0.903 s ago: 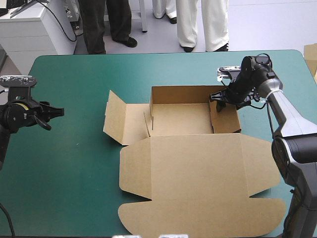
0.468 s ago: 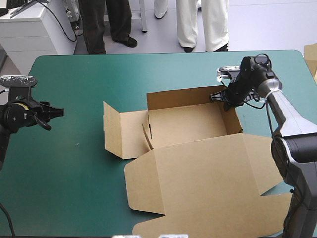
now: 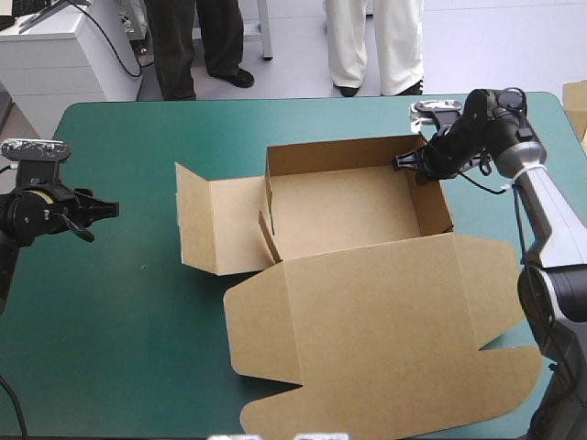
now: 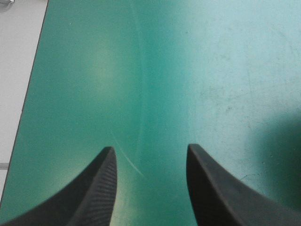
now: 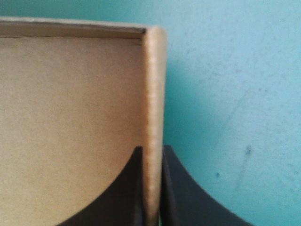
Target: Fold the box
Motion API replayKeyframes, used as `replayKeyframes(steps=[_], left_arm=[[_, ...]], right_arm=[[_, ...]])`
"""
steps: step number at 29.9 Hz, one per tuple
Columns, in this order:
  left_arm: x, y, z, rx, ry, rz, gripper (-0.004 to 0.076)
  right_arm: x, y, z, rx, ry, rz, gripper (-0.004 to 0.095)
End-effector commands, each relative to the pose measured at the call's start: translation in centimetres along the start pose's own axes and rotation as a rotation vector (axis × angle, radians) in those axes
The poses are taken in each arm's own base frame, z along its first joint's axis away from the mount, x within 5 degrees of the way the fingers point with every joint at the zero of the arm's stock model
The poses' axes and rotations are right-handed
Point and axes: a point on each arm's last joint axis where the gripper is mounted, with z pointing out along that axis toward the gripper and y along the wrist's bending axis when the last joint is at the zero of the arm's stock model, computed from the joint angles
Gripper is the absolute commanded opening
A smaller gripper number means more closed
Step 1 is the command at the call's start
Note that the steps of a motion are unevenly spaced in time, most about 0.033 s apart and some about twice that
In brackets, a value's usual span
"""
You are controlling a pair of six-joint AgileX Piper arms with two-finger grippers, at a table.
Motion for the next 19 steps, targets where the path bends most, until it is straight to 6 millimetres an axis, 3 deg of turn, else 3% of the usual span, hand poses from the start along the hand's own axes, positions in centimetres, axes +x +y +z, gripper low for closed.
replayKeyframes(steps=[1, 6, 12, 19], left_arm=[[-0.9, 0.1, -1.3, -0.005, -0.092, -0.007, 0.033], [-1.1, 0.1, -1.3, 0.005, -0.117, -0.02, 0.033], [-1.3, -0.4, 0.2, 0.06, -0.089, -0.027, 0.033], [-2.0, -2.2, 3.8, 0.255, -0.065, -0.096, 0.033]], right_arm=[[-0.7, 0.8, -6.2, -0.06, -0.196, -0.001, -0.0023], [-1.0, 1.5, -9.8, -0.125, -0.312, -0.006, -0.0023], [-1.3, 1.8, -13.9, -0.215, -0.441, -0.018, -0.0023], [-1.0, 1.6, -15.6, -0.357, -0.481, -0.017, -0.0023]])
